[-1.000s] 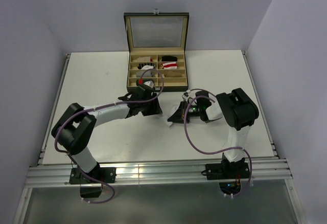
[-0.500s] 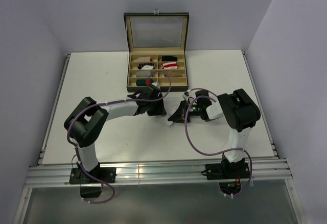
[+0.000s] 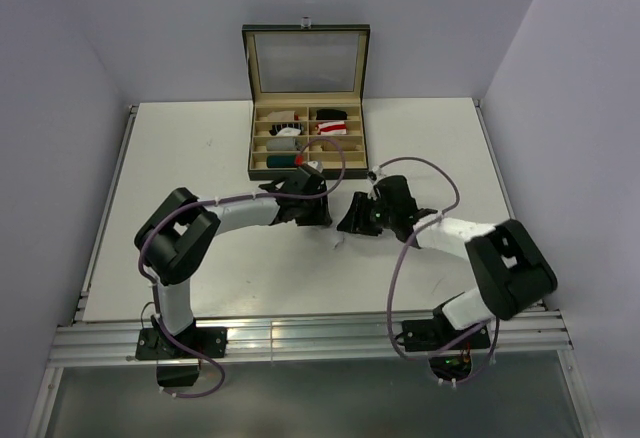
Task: Roll the socks
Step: Roll the sock at the center of the board.
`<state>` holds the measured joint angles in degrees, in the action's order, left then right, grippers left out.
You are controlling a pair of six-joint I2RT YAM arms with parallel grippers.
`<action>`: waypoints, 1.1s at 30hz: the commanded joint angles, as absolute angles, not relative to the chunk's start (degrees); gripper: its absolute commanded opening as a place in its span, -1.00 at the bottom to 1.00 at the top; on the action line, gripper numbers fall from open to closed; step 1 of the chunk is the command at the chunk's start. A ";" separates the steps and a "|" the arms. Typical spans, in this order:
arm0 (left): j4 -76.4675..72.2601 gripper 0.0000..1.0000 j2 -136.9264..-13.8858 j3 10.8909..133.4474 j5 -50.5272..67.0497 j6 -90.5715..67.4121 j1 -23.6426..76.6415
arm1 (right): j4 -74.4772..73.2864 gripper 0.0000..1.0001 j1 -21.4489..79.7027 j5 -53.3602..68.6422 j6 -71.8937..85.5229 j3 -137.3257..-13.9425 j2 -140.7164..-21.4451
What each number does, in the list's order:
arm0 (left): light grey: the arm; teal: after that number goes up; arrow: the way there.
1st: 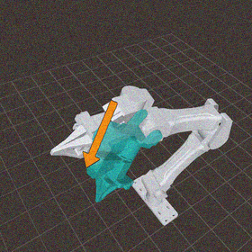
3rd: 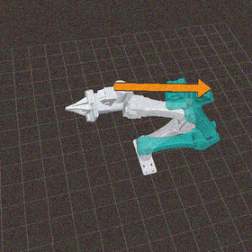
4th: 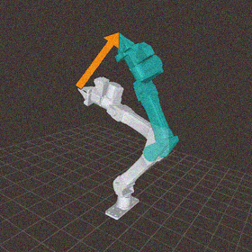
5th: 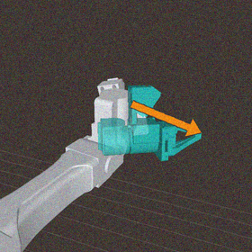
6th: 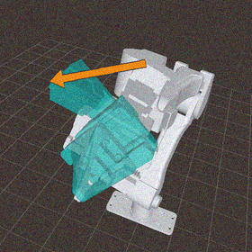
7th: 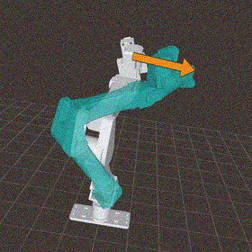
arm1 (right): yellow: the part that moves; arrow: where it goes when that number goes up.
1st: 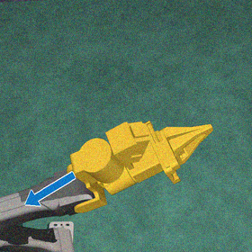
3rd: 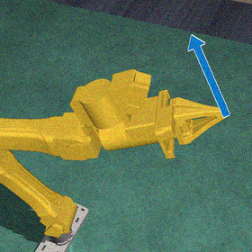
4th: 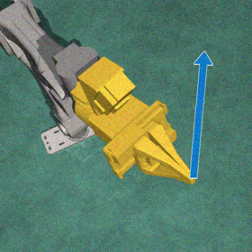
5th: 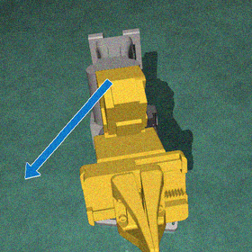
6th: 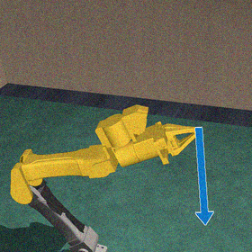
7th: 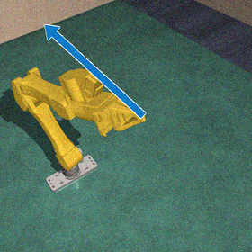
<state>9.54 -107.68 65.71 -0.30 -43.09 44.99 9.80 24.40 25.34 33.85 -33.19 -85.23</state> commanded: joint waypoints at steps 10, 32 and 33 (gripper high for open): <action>14.50 -0.10 -109.60 66.45 1.05 -40.69 46.05 | 7.03 -0.02 42.27 -8.34 19.52 -32.60 -74.25; 14.06 -0.13 -109.42 66.09 2.11 -42.54 45.97 | -1.58 -0.19 57.83 -25.58 13.80 -44.29 -93.33; 14.06 -0.12 -109.25 66.01 2.11 -43.32 45.88 | -2.97 -0.36 57.83 -25.05 14.32 -44.64 -94.30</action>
<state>10.83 -107.74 66.24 1.48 -43.20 44.23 1.06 55.53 -25.02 18.98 -41.67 -90.56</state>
